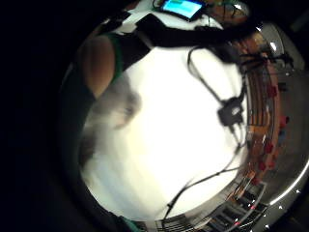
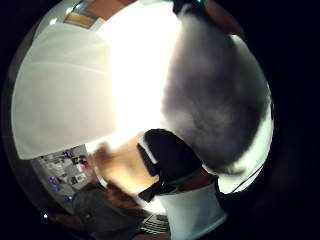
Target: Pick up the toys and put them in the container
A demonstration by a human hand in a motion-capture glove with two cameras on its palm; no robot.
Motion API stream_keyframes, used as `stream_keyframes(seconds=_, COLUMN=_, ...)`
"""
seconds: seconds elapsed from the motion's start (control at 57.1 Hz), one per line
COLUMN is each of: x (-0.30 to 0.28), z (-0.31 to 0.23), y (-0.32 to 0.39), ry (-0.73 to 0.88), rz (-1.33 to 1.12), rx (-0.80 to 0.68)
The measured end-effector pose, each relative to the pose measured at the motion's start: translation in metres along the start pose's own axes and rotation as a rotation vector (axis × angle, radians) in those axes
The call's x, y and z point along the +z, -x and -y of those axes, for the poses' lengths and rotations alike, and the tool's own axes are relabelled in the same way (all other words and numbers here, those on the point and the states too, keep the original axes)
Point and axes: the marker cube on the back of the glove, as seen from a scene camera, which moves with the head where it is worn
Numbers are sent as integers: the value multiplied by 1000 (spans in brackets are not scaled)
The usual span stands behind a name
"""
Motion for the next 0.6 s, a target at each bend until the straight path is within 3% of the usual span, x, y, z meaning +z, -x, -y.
stream_keyframes(seconds=0.105, x=21, z=4, y=-2, ry=-88, rz=125, rx=-14)
stream_keyframes(seconds=0.245, x=26, z=-1, y=10, ry=-414, rz=62, rx=-28)
stream_keyframes(seconds=0.368, x=13, z=-6, y=6, ry=-521, rz=66, rx=22)
stream_keyframes(seconds=0.438, x=-14, z=-13, y=2, ry=-568, rz=31, rx=39)
stream_keyframes(seconds=0.595, x=-132, z=-55, y=40, ry=-789, rz=108, rx=-33)
